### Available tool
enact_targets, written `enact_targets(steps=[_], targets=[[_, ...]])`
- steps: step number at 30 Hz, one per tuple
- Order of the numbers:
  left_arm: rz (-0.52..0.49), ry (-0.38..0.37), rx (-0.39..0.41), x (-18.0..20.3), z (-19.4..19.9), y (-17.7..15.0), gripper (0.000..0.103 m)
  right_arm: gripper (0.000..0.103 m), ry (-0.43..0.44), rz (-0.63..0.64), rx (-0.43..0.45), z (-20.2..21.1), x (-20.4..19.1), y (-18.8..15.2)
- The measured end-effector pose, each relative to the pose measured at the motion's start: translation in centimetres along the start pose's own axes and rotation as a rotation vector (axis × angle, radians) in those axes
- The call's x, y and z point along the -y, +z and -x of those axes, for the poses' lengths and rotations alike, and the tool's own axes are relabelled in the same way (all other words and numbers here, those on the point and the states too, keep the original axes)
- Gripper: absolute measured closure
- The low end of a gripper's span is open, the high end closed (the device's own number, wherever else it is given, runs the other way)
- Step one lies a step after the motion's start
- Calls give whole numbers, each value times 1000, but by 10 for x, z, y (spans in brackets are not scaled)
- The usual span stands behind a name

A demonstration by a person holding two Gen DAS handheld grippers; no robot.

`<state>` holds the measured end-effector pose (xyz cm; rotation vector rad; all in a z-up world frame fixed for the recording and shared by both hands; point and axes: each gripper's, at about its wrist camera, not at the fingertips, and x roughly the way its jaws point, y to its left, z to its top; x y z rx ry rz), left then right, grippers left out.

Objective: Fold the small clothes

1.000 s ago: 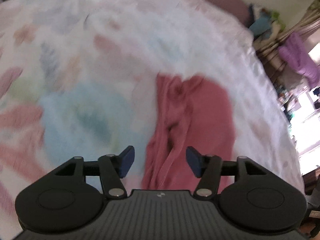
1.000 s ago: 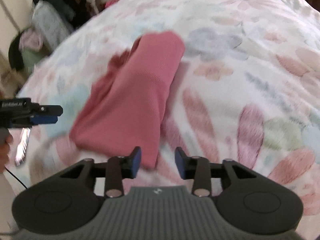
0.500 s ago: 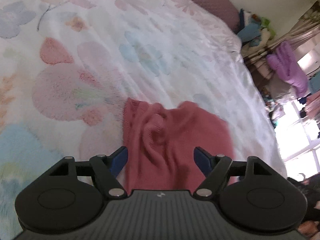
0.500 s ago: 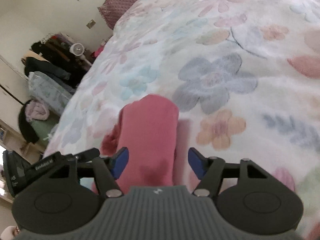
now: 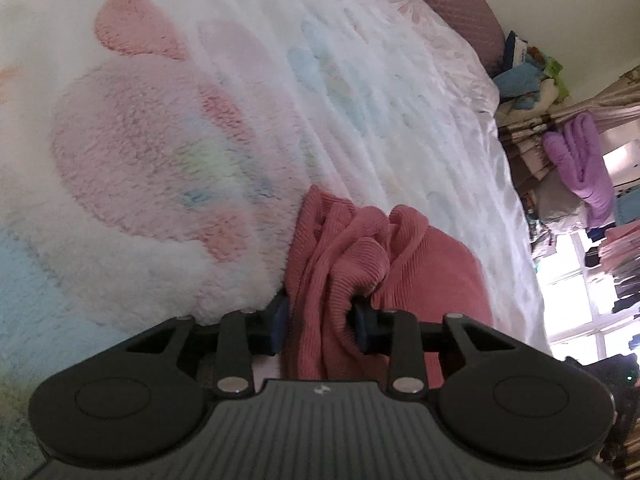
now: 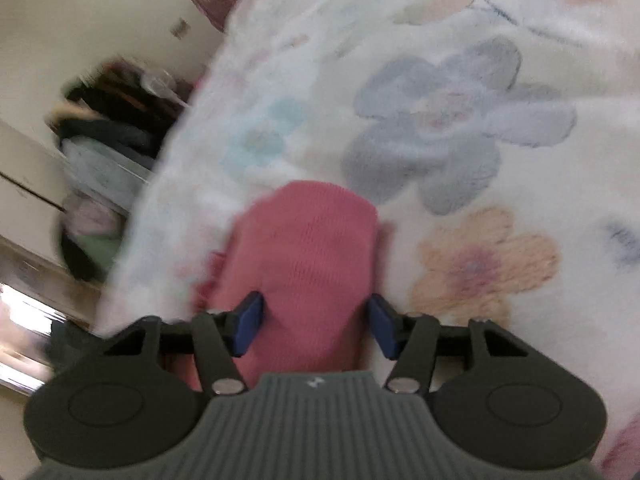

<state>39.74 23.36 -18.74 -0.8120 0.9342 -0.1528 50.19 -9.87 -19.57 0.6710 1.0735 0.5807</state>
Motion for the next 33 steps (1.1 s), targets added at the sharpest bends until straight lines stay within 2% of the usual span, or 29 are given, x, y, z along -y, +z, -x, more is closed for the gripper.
enact_targets(steps=[2,4,6,7,8,13,15,20,26,33], targets=[[19,-15,-5,-3,-4,2,60,46,45,-56,1,2,6,4],[40,-23,-5,-5,-9,4,61,43,44,-74,-9,-4,11,6],[35,-32,6,-2,-10,4,69,45,75,-104,-18,-10,16,6],[30,-30,9,-1,-8,3,77,48,84,-107,-12,-11,17,7],[32,-34,17,-1,-6,2,79,50,88,-102,-7,-10,17,6],[1,-49,76,15,16,-4,83,71,96,-14,26,10,2,1],[-10,-68,108,26,33,-7,83,76,108,-4,44,21,-4,-2],[-56,-130,183,59,80,-27,83,80,172,64,98,67,-32,-16],[-99,-202,262,98,134,-63,83,82,213,159,174,141,-70,-50],[-179,-233,264,144,176,-113,83,82,229,211,205,228,-86,-95]])
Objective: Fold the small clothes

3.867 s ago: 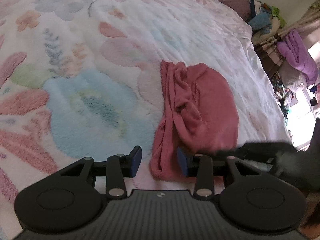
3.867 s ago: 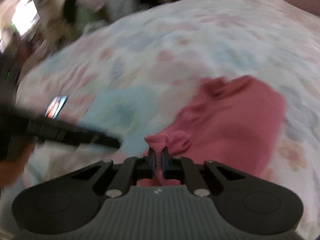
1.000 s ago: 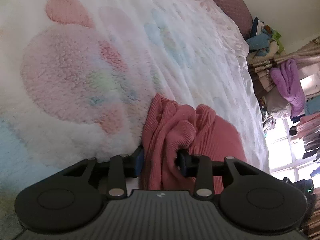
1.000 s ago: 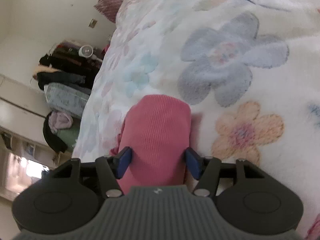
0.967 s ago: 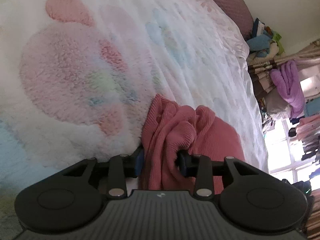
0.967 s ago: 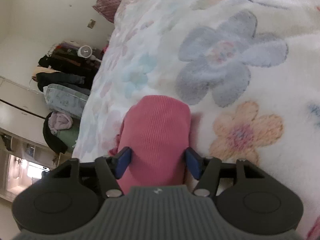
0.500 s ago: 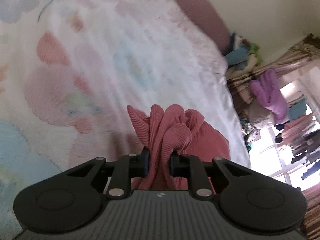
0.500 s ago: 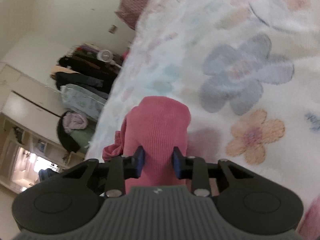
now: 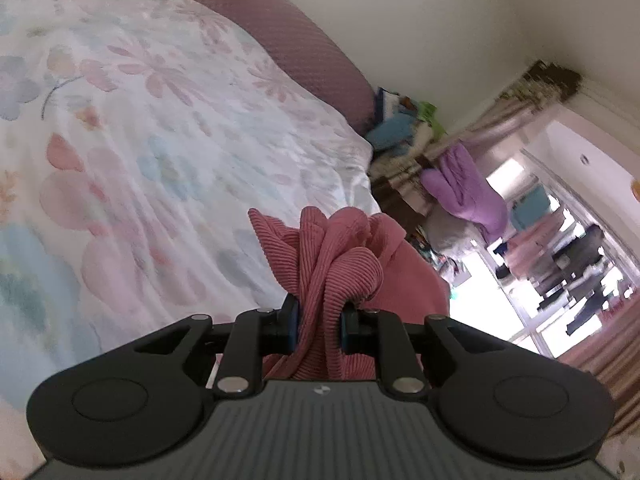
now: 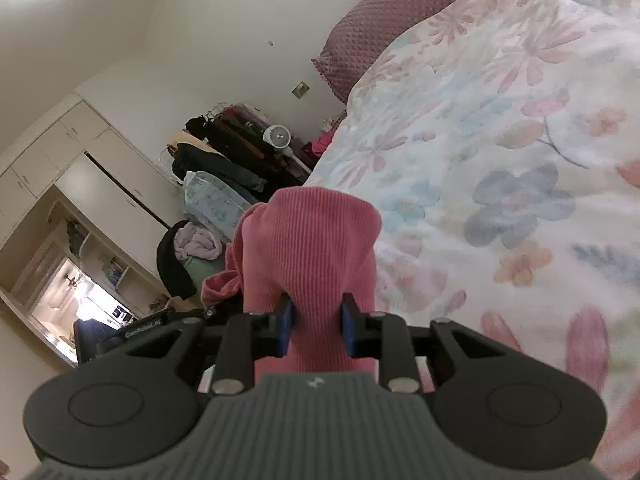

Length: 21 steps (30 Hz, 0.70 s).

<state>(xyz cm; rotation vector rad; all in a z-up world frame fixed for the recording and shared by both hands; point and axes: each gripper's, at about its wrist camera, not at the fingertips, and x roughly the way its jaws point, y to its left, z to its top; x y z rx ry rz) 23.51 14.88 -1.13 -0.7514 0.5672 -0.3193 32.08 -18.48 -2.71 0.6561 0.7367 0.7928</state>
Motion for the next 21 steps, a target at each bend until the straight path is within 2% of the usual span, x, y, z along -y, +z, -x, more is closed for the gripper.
enact_targets(steps=[5,10,14,21], targets=[[-27,-6,-91,19,3,-22,83,82,-12,-39,-15,53,-4,-18],[-18,15,-194,1,-22,-46,83,82,-73,-113,-43,71,22,-40],[-10,32,-240,-24,-55,-50,83,82,-121,-154,-72,51,51,-47],[45,81,-309,-69,-110,-44,83,82,-182,-198,-114,-4,100,-35]])
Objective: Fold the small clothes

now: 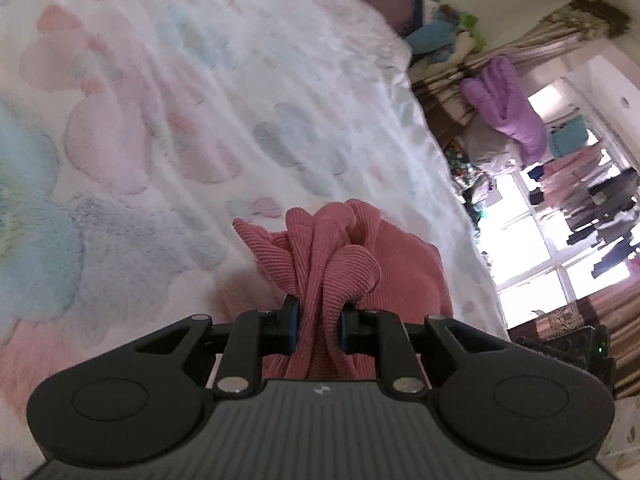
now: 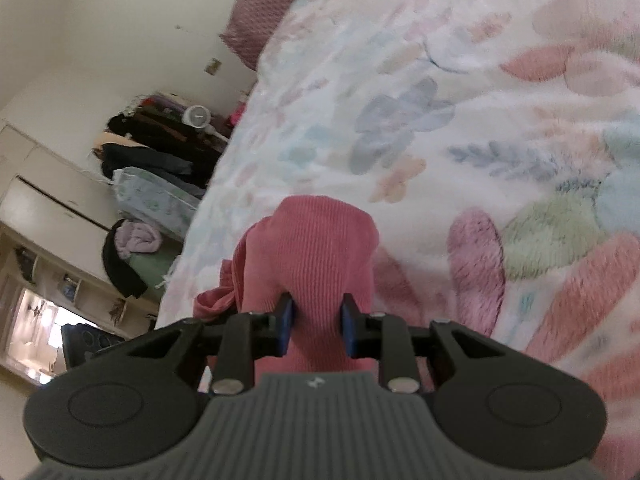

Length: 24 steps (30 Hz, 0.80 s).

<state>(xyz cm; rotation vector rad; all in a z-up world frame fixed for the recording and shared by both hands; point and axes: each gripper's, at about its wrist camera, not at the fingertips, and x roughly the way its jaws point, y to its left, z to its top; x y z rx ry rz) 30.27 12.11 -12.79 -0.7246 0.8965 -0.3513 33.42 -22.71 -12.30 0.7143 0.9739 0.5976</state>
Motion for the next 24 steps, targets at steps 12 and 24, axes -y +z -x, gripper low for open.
enact_targets(steps=[12,24], targets=[[54,66,-108,-56,-36,2,72,75,-113,-49,-55,-48,43,16],[-19,261,2,-50,28,9,65,62,-296,182,19,-18,-7,16]])
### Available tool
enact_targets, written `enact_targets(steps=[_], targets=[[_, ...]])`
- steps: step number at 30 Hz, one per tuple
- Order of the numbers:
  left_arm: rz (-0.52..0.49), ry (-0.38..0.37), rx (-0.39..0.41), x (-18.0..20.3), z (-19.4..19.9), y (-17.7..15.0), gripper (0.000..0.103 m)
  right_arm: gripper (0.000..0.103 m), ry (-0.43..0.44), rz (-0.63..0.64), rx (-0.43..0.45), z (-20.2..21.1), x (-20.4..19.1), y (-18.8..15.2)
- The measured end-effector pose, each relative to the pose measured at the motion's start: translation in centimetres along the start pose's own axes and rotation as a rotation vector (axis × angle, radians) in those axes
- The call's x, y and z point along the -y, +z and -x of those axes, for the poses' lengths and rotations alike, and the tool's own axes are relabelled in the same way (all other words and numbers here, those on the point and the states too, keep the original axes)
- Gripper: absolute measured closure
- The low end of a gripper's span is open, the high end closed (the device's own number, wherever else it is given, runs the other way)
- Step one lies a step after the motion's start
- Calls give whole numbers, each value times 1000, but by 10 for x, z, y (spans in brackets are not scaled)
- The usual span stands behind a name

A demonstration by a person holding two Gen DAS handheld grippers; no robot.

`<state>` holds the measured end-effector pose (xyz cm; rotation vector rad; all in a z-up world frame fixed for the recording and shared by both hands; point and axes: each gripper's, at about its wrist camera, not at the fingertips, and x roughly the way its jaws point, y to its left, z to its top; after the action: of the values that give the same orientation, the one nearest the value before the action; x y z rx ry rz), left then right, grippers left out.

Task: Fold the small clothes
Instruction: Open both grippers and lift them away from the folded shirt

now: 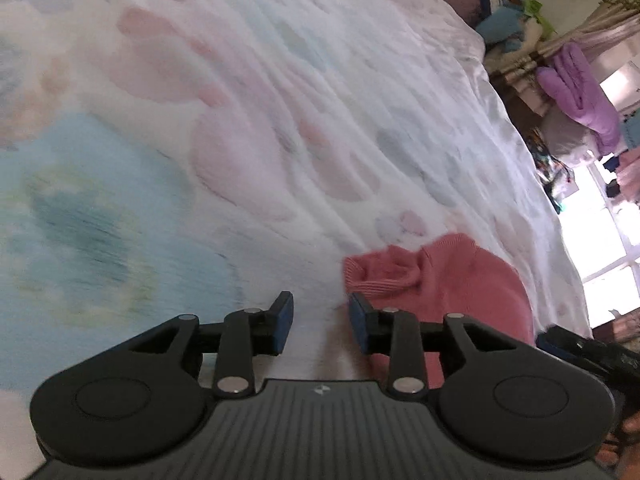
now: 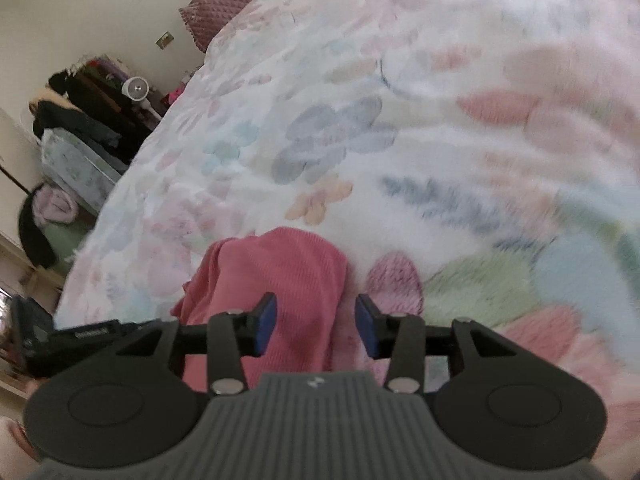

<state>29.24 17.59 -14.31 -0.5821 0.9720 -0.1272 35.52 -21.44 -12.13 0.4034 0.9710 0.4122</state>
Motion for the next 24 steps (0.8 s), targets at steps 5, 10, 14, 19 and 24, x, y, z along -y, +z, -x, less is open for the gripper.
enact_targets(steps=[5,10,14,19,24], targets=[[-61,11,56,15,41,-6,65,62,-44,101,21,37,-23,-11],[-260,104,195,72,98,-13,64,43,-129,250,130,96,-58,-26],[-437,217,350,133,150,-35,43,30,-170,360,247,153,-91,-39],[-500,290,538,186,202,-84,16,21,-223,448,364,209,-131,-65],[-450,276,635,203,233,-128,13,21,-272,480,410,232,-156,-104]])
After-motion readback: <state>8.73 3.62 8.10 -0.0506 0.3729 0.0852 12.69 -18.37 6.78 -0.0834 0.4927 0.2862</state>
